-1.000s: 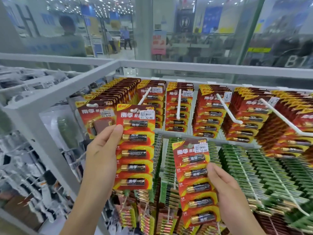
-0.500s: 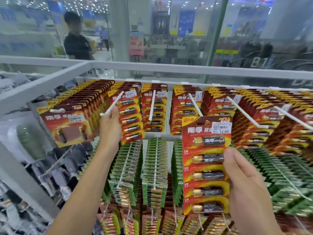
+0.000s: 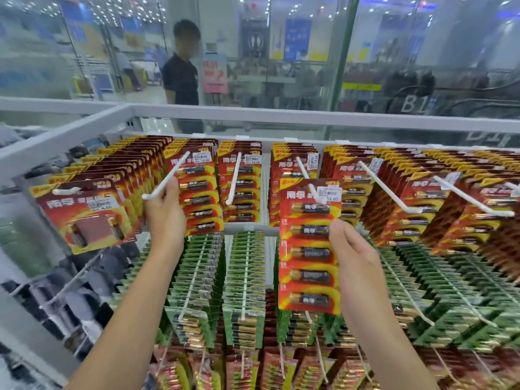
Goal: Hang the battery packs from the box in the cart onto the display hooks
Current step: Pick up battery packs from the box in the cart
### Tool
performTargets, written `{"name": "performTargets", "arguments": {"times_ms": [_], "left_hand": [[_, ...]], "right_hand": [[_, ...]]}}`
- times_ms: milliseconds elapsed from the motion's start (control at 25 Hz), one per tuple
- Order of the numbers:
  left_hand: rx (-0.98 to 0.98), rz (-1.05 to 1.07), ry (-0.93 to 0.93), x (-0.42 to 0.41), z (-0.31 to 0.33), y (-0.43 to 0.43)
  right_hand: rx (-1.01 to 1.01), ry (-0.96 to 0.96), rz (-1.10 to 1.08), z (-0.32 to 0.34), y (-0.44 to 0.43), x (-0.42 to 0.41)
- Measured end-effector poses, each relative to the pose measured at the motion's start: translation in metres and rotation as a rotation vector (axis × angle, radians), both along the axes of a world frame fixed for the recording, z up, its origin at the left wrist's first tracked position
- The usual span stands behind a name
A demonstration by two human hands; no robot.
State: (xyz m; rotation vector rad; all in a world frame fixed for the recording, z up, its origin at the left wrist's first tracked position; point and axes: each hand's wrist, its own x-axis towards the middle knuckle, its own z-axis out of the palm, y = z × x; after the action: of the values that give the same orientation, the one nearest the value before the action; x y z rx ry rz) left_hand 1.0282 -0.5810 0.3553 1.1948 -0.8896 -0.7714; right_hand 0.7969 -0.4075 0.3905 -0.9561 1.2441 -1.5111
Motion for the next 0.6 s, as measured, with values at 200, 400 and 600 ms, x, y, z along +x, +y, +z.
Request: {"name": "performTargets", "arguments": {"times_ms": [200, 400, 600], "left_hand": [[-0.004, -0.015, -0.015, -0.003, -0.002, 0.007], [0.016, 0.010, -0.087, -0.002, -0.014, 0.010], [0.040, -0.014, -0.116, 0.012, -0.048, 0.017]], "right_hand": [[-0.023, 0.065, -0.068, -0.006, -0.065, -0.004], [-0.063, 0.193, -0.198, -0.023, -0.110, -0.006], [-0.092, 0.153, -0.263, -0.041, -0.111, -0.015]]}}
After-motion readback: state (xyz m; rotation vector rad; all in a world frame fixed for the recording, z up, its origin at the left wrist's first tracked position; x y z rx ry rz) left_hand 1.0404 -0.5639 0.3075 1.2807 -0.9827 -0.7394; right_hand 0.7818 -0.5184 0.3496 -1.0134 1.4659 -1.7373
